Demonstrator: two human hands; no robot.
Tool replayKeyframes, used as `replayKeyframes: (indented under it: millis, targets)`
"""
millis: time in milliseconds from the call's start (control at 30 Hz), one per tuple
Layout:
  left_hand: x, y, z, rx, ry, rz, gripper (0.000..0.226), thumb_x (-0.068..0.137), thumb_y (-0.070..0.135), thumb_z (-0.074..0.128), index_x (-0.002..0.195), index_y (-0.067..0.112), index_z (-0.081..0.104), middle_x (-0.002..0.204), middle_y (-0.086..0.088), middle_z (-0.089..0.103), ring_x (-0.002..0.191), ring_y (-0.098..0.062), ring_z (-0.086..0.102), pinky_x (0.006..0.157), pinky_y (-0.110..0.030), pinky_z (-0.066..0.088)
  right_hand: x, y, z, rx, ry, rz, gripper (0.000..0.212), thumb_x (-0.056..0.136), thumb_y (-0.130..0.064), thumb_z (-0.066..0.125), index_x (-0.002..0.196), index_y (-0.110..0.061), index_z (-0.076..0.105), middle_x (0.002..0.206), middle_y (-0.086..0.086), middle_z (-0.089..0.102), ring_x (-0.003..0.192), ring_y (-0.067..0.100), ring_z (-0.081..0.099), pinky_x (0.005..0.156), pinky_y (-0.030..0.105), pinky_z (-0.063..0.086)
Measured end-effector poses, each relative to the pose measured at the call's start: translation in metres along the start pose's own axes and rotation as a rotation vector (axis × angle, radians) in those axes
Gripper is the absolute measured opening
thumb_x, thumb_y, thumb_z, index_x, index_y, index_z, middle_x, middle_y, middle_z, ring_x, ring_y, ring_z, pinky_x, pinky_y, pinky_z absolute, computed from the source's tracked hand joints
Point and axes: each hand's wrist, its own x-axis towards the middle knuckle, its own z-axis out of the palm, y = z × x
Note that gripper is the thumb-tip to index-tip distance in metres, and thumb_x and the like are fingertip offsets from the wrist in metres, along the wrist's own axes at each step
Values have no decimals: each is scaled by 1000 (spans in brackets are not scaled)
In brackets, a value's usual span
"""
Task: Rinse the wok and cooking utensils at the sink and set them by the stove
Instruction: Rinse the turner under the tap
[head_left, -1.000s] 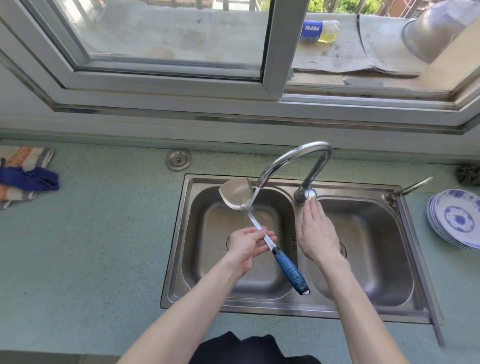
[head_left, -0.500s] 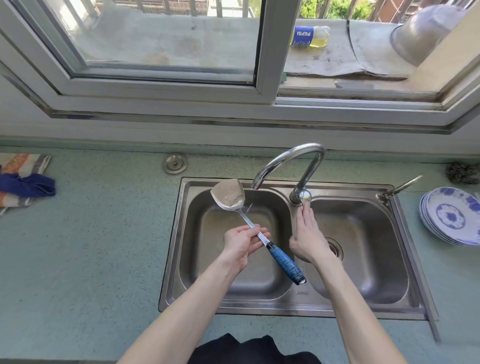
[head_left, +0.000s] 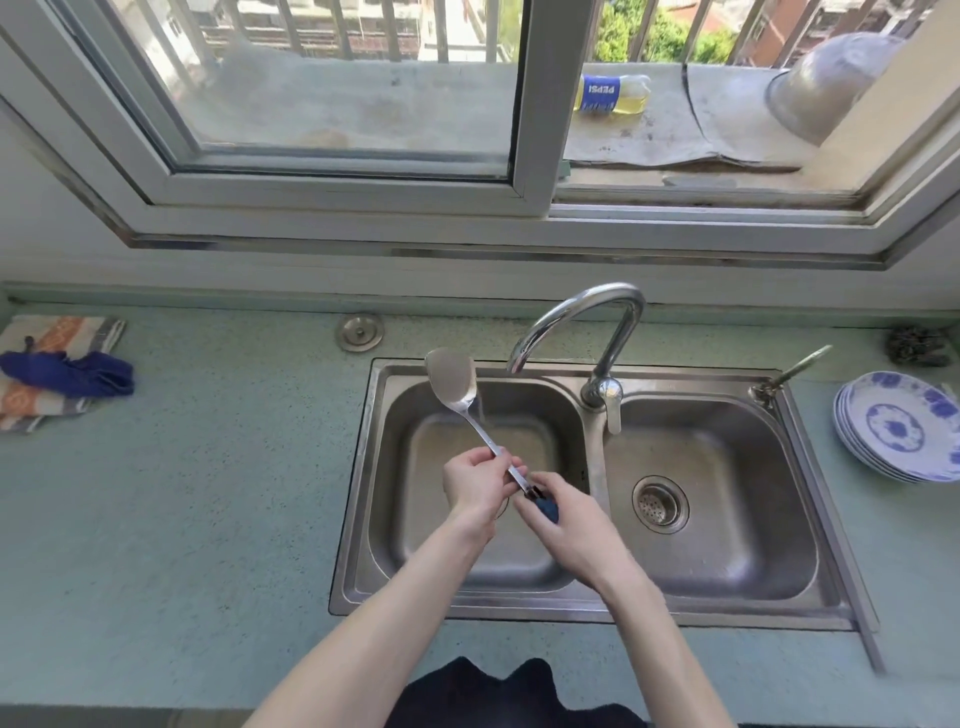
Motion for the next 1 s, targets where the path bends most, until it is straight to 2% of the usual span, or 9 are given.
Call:
replayKeyframes:
  millis: [133,233,433,567,700,800,867,933,1000]
  targets:
    - [-9,2,-6,65,19,90,12,95,5,67,95,-6,69,82,-19,76,73,-27,77,65,-34,63,-7,6,20,39,62,-45,17,103,-36,62,119,-35,59,101,-12,71,86,10,69,84,38,59]
    - [-14,3,-10,110,33,141,8,89,2,69,87,-5,71,75,-17,76,70,-29,75,70,-42,65,-9,12,25,160,28,-75,15,106,-30,57,120,-31,61,87,-5,70,69,10,64,73,30,57]
    - [-21,4,-15,262,139,183,8,81,7,77,85,2,72,69,-10,76,63,-27,76,58,-37,64,-13,17,30,386,-122,-61,17,111,-26,49,118,-25,65,91,6,71,68,16,61,64,28,49]
    - [-28,1,-12,176,144,141,10,82,0,75,90,-3,68,80,-21,76,63,-26,76,59,-37,64,-15,17,19,409,-150,-33,14,108,-23,55,118,-24,65,92,11,70,67,16,61,56,21,46]
    - [-40,-4,-10,48,112,91,12,93,-1,68,99,-11,67,86,-23,76,69,-25,77,64,-34,64,-16,19,5,399,-183,-34,12,103,-29,66,115,-27,68,90,6,73,67,13,65,65,26,53]
    - [-49,-5,-10,-12,108,97,13,95,3,68,103,-7,67,85,-17,78,78,-26,78,77,-39,65,-17,16,-9,431,-242,-25,17,106,-34,60,113,-23,71,90,5,75,72,16,68,74,34,59]
    - [-56,-3,-11,-34,93,108,16,95,6,69,106,-6,67,87,-15,79,82,-28,79,83,-44,64,-18,12,-18,451,-284,-25,20,106,-31,59,114,-19,73,91,6,77,76,18,71,80,37,61]
    - [-65,-2,-13,-73,86,122,15,96,6,69,106,-5,67,90,-16,79,85,-29,78,85,-46,63,-20,6,-25,453,-321,-31,18,105,-29,62,112,-18,74,93,5,78,81,20,75,81,37,62]
    - [-75,-1,-17,-103,79,147,14,96,6,68,105,-4,68,93,-17,79,88,-30,78,84,-45,63,-22,-1,-30,442,-354,-59,15,103,-29,66,109,-19,76,92,3,80,86,19,77,75,33,64]
